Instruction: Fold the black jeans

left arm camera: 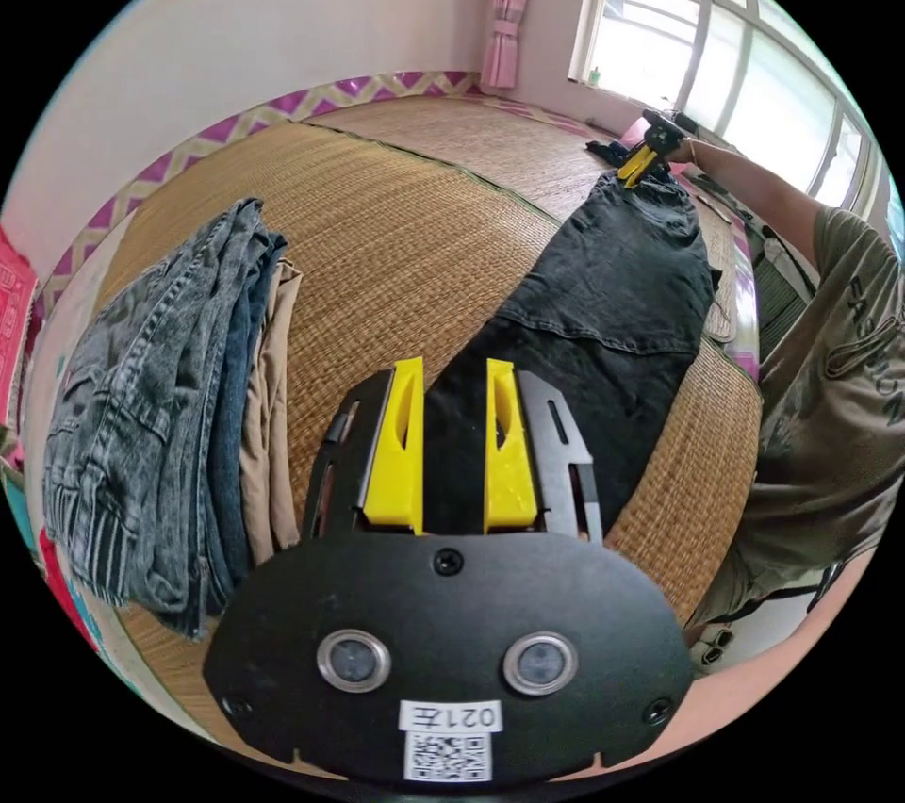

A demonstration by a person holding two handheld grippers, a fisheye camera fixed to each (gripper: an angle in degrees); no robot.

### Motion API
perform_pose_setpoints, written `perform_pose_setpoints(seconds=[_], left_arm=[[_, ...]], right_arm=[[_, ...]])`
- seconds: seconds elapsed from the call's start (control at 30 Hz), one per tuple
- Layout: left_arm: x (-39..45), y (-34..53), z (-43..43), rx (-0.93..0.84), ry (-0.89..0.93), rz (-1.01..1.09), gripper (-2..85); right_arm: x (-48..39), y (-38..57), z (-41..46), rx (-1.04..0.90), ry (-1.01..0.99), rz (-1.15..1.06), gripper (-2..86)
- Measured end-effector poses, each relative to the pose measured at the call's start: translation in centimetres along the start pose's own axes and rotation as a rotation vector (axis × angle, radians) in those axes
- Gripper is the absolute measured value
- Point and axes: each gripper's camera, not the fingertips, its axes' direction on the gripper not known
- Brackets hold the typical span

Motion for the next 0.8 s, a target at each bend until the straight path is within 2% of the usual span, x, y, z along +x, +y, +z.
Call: perform_pose_setpoints(seconds=[0.1,0.23,0.33,0.43,0.53,0.6,0.7,0.8], left_arm=[[0.2,-2.1,1.0,-0.054,0.014,0.029,9.8],[0.4,-3.6,1.2,-0.104,0.009,0.038,7.8],[0.6,-4.4,0.4,-0.122,0.012,0.057,1.3],[1.5,-5.2,-3.7,-0.028,-0.015,0.058,-0.3],[4.0,-4.8,-10.7,0.116,-0.011,0.078,-0.8],[8.5,-3.1,-17.7,0.223,0.0,0.136,-0.8],[15.9,0.8,-24.5,0.26,-0.02,0.206,-0.9],[21.7,6.1,-27.9,0.261,-0.044,0.166,-0.9]], right_arm=[[0.4,-0.9,-0.4,-0.012,-0.007,-0.008,0.4],[-0.2,0.1,-3.4,0.065,0.019,-0.035,-0.8],[-0.9,1.9,-6.0,0.128,0.035,-0.049,-0.9],[-1.1,3.7,-8.6,0.193,0.06,-0.036,-0.8],[-2.1,5.5,-11.6,0.234,0.093,-0.042,-0.8],[-4.2,8.0,-15.0,0.27,0.132,-0.057,-0.8],[-9.6,14.1,-20.1,0.366,0.16,-0.1,-0.9],[-16.2,22.7,-23.2,0.423,0.147,-0.126,-0.9]])
